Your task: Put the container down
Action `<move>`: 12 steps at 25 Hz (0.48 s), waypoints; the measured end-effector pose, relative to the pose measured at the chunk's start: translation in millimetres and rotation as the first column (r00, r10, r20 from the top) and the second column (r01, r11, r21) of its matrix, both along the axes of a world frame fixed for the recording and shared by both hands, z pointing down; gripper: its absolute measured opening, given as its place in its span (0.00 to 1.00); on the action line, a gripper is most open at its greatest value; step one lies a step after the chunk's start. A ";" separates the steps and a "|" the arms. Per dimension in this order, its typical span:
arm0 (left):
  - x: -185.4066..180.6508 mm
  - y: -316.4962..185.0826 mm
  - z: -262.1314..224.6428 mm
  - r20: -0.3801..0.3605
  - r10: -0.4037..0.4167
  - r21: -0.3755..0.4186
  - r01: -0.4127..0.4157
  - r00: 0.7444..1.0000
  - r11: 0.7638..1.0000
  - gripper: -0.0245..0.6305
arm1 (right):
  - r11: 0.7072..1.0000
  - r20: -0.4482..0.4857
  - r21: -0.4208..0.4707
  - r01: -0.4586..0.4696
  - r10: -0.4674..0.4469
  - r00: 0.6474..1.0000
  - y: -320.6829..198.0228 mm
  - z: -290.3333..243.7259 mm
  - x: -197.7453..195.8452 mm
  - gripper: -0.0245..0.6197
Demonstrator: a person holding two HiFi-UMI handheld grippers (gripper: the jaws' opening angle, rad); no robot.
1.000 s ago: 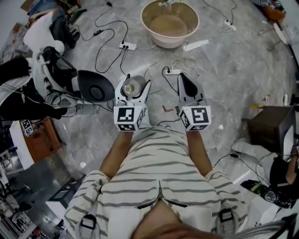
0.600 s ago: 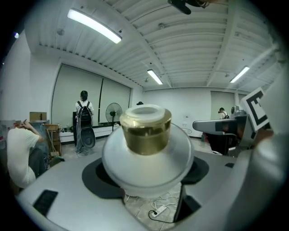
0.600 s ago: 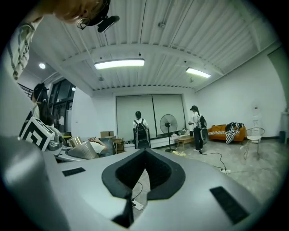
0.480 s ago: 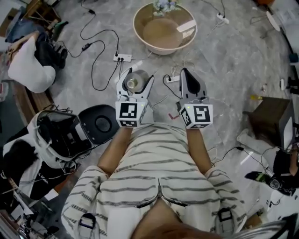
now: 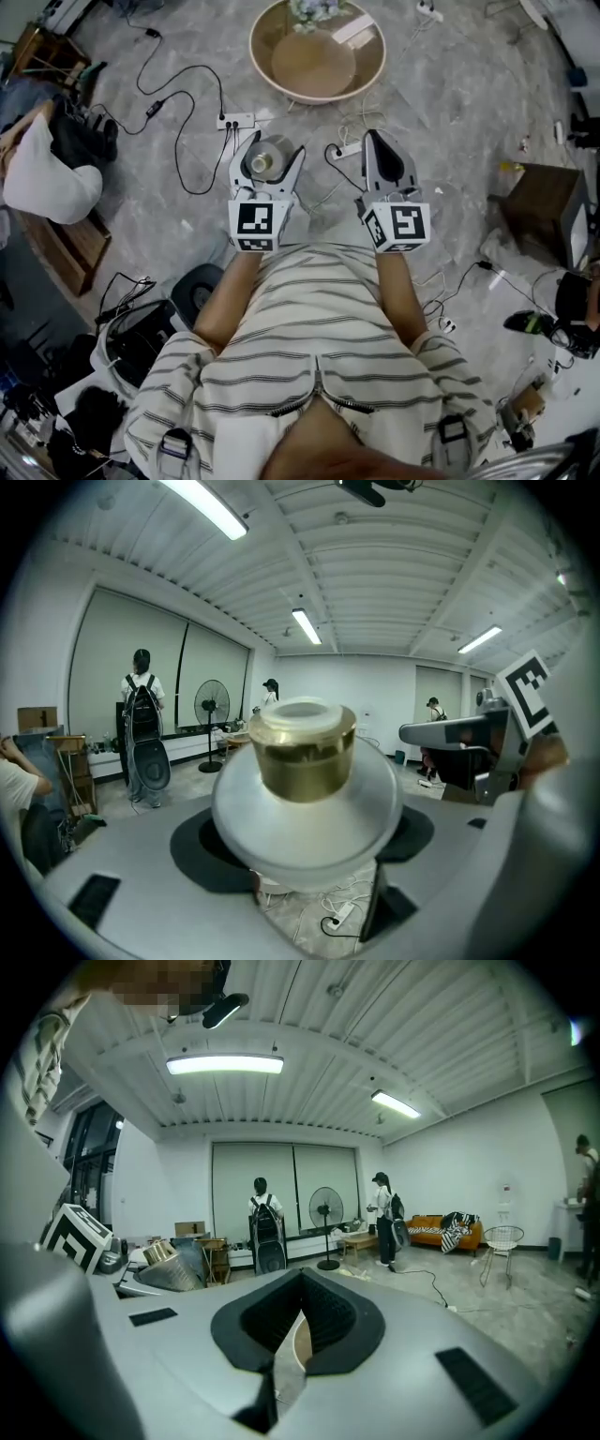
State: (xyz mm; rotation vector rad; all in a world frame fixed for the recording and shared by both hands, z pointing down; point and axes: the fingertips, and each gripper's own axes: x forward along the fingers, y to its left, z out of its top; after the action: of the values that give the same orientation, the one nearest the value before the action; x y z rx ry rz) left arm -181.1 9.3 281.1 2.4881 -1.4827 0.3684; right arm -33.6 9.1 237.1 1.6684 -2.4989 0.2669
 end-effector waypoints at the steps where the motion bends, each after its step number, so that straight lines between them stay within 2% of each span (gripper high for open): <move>1: -0.8 -4.4 2.0 -0.001 0.004 -0.006 -0.004 1.000 1.000 0.54 | 1.000 -0.003 -0.002 -0.005 0.005 1.000 -3.3 0.0 -0.6 0.05; 6: 4.1 -15.6 13.7 -0.005 0.014 -0.036 -0.014 1.000 0.999 0.54 | 0.999 -0.012 -0.035 -0.015 0.015 1.000 -11.6 12.2 4.3 0.05; 12: 30.0 -51.1 36.4 0.013 0.015 -0.039 -0.015 1.000 0.999 0.54 | 0.998 0.010 -0.058 -0.008 0.009 1.000 -48.6 34.7 24.3 0.05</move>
State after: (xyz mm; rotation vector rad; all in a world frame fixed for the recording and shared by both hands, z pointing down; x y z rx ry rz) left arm -151.0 -41.8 317.5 2.4723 -1.4487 0.4134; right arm -9.3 -39.5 271.9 1.6596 -2.4671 0.3469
